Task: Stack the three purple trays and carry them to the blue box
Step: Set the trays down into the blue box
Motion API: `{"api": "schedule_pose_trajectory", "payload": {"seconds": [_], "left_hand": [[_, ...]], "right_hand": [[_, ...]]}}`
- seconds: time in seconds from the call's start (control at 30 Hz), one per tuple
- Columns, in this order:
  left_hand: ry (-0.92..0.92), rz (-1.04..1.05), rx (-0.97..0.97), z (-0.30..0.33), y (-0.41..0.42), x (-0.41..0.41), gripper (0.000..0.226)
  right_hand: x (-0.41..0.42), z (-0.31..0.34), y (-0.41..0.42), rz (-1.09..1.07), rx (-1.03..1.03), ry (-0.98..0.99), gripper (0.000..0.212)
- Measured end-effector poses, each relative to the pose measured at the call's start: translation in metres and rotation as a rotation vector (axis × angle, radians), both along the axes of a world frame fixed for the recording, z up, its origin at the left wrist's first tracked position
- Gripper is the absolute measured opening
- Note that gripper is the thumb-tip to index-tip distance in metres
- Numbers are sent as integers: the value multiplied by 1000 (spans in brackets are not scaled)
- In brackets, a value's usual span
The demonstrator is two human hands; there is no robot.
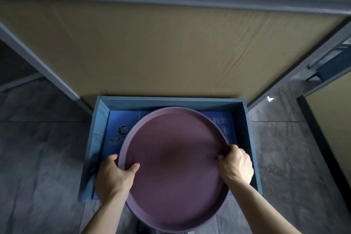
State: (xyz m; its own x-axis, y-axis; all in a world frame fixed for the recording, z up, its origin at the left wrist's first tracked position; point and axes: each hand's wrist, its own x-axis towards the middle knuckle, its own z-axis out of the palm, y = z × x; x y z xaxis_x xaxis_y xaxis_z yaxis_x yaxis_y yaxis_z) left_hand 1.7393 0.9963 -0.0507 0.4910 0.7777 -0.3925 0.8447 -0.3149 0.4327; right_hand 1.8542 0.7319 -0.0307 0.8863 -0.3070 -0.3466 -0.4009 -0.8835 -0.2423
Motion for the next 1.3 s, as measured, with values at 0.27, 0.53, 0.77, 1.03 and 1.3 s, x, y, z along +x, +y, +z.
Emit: {"api": "schedule_pose_trajectory", "payload": {"seconds": [0.27, 0.53, 0.77, 1.03, 1.3], "left_hand": [[68, -31, 98, 2, -9, 2, 63], [117, -53, 179, 5, -15, 4, 70], [129, -56, 157, -2, -15, 6, 67], [81, 46, 9, -15, -7, 0, 74], [27, -675, 218, -12, -58, -3, 125]], "right_hand": [[-4, -8, -8, 17, 0, -92, 38], [-10, -15, -19, 18, 38, -138, 42], [-10, -21, -26, -78, 179, -95, 49], [-6, -23, -29, -97, 234, -72, 53], [-49, -37, -21, 671, -66, -126, 101]]}}
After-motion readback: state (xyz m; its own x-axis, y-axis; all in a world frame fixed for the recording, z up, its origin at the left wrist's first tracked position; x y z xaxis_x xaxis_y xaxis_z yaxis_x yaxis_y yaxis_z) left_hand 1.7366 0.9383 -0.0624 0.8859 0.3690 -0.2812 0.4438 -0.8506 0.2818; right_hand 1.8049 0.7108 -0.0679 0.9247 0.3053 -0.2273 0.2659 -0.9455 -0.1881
